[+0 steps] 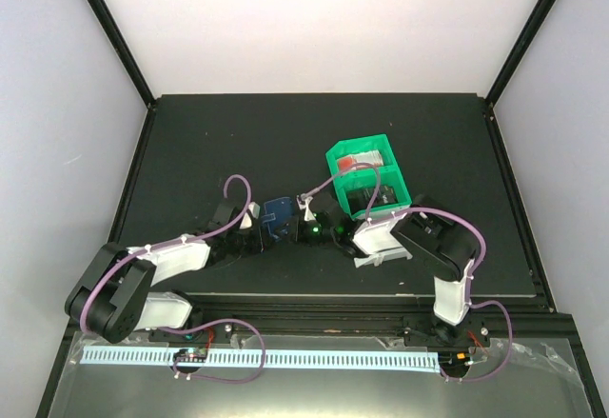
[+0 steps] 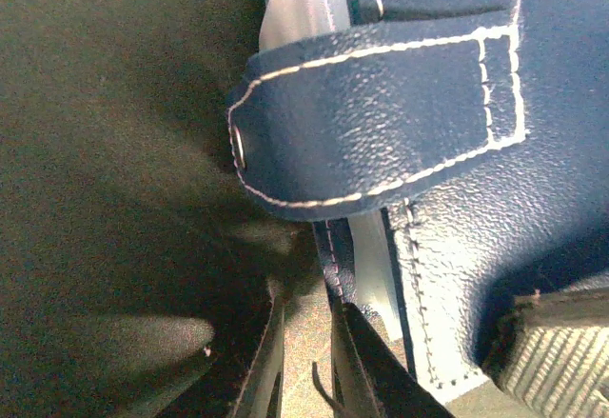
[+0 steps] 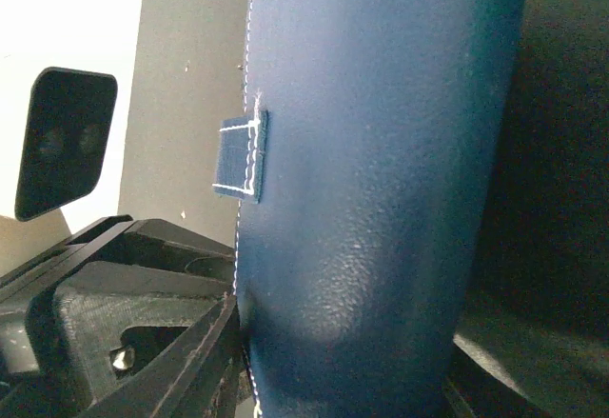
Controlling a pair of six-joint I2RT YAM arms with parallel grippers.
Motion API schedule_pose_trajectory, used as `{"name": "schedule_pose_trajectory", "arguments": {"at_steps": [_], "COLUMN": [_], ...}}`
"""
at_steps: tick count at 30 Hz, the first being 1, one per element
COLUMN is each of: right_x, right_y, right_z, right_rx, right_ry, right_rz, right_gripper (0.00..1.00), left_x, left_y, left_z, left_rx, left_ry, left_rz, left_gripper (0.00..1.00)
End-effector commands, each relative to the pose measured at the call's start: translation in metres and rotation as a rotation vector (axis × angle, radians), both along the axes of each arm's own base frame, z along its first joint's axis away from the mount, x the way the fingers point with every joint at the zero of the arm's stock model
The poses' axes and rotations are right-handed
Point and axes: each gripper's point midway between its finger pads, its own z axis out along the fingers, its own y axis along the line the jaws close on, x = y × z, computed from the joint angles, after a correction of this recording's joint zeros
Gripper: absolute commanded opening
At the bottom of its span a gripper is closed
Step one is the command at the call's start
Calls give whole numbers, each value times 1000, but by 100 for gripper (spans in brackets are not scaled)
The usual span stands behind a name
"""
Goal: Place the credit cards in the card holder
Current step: Close the card holder at the center of the board, then turn over the card holder at the center of the board.
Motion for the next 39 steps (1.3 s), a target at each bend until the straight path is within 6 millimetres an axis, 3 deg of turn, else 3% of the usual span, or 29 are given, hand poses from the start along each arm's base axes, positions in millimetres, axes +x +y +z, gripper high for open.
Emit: {"name": "schedule_pose_trajectory", "arguments": {"at_steps": [1,7,14,18,25,32,36,39], "right_x": [11,24,35,40,42,32,29,25], "right_y": [4,3,-5,-25,-90,-144,-161,-160], "right_z": [19,21,25,39,61,71,79,77], "right_rx": [25,10,-72,-208,-612,-1042,-1295,-1443], "right_ry": [-80,-116,-198,-287,-458,-573,-624,-674], "right_rz": [-22,-73,-100,-104,-103,-153,-190,-179], "right_gripper": [43,38,5,1,1,2,2,2], "left_x": [-16,-12,-17,-19,-6,9,11,13], "left_y": [6,5,9,20,43,69,72,71], "left_z": [-13,-9,4,24,91,186,230,253], "left_rx": [42,39,34,51,76,91,87,92], "left_ry": [59,45,29,-11,-177,-398,-474,-527], "left_rz": [-17,-15,-2,35,160,273,272,244], "left_gripper": [17,17,23,26,35,46,51,51]}}
